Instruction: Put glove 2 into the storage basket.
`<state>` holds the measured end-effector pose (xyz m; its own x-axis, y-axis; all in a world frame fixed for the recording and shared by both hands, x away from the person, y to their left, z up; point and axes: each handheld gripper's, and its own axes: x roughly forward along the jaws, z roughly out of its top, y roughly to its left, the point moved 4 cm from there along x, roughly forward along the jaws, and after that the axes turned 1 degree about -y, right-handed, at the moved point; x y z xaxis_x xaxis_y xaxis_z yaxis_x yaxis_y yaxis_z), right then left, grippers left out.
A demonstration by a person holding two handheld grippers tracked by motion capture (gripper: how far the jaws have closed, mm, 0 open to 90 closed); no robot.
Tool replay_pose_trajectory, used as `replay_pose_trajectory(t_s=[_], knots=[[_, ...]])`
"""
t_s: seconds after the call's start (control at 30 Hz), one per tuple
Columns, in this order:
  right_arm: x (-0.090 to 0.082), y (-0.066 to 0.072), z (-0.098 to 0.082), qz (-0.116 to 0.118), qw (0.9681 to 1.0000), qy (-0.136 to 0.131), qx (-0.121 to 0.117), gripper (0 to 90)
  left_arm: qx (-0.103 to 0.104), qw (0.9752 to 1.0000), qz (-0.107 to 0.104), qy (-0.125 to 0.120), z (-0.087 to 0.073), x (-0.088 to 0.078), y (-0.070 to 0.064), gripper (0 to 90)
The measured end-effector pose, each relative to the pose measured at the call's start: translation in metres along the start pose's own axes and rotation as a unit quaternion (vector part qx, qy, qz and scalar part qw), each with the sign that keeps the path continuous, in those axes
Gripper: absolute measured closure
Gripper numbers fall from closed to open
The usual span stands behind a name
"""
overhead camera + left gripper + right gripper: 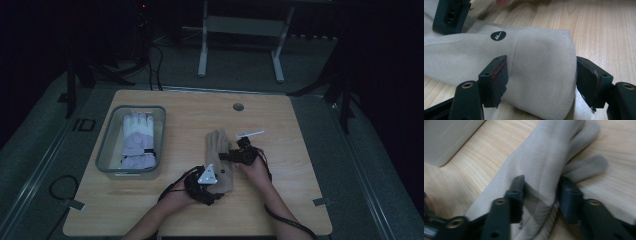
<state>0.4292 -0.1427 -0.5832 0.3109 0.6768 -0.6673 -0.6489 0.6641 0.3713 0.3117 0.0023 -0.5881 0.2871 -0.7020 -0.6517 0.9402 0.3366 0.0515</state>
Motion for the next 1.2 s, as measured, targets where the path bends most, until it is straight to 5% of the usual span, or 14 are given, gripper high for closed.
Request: replay_pose_trajectory(t_s=[0.13,0.4,0.63,0.8,1.0,1.2], knots=[[-0.002,0.012,0.005,-0.043,0.9972,0.002,-0.062,72.6,0.013,0.9998,0.008,0.011,0.0,0.0,-0.001,30.9],[-0.003,0.032,0.012,-0.109,0.9803,0.011,-0.164,74.9,0.028,0.9992,0.018,0.023,0.0,0.001,-0.005,34.5],[0.0,0.031,0.012,-0.105,0.9842,0.013,-0.142,74.9,0.028,0.9983,0.03,0.041,0.004,0.0,-0.003,42.6],[0.001,0.03,0.012,-0.096,0.9853,0.016,-0.141,75.5,0.031,0.9974,0.041,0.051,0.006,-0.001,0.002,74.3],[0.001,0.033,0.016,-0.095,0.9852,0.02,-0.141,76.0,0.013,0.9974,0.034,0.062,0.01,-0.003,0.005,80.7],[-0.006,0.038,0.026,-0.091,0.9866,0.004,-0.136,76.1,0.017,0.9962,0.036,0.078,0.016,-0.012,0.011,81.9]])
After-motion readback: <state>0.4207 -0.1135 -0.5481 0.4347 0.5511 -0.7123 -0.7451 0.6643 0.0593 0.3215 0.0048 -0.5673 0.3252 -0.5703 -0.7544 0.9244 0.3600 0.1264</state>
